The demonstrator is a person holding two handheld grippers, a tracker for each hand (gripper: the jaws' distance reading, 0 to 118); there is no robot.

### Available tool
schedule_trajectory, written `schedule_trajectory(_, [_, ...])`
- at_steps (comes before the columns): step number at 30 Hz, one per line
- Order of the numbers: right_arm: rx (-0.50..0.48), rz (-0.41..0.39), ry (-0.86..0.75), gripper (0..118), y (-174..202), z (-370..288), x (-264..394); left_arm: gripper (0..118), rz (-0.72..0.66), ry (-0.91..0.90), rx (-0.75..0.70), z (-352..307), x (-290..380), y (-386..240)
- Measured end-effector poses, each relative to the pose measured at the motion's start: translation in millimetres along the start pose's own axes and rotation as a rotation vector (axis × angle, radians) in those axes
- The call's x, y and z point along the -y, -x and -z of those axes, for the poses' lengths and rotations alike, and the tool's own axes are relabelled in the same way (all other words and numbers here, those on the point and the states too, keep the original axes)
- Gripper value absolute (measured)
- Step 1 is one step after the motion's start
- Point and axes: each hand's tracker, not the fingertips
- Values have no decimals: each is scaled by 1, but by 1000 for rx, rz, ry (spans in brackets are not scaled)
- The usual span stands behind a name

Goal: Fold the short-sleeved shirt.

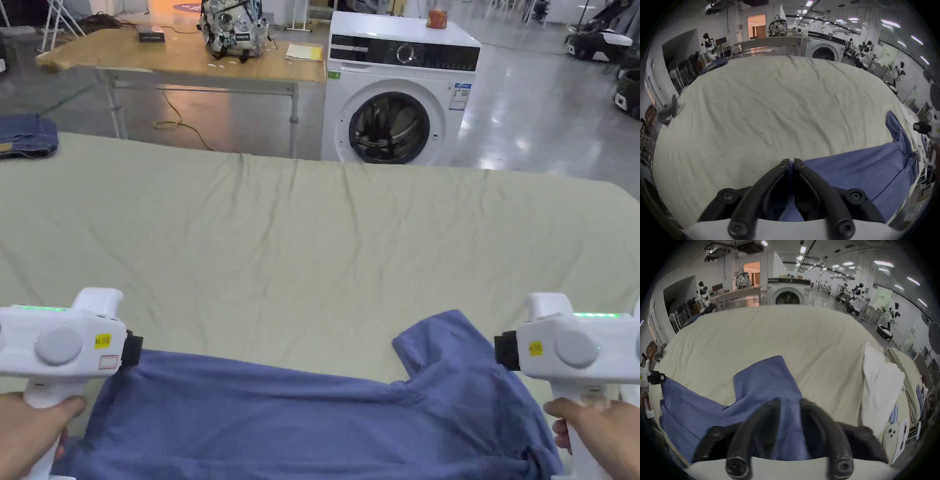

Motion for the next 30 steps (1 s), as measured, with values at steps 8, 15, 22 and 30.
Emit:
schedule_trajectory(8, [-4, 16, 192, 70, -5, 62, -8, 0, -14, 0, 5, -2, 6, 3])
schedule_trajectory(15, [-3, 86, 223, 47, -6, 76, -1, 0, -16, 16, -7, 4, 15, 6])
schedule_trajectory(22, [-15, 81, 147, 0, -16, 55, 4, 0, -42, 2, 5, -3, 16, 7])
schedule_trajectory(30, [-82, 108, -14, 0, -21, -37, 25, 0, -51, -67, 37, -42, 17, 12])
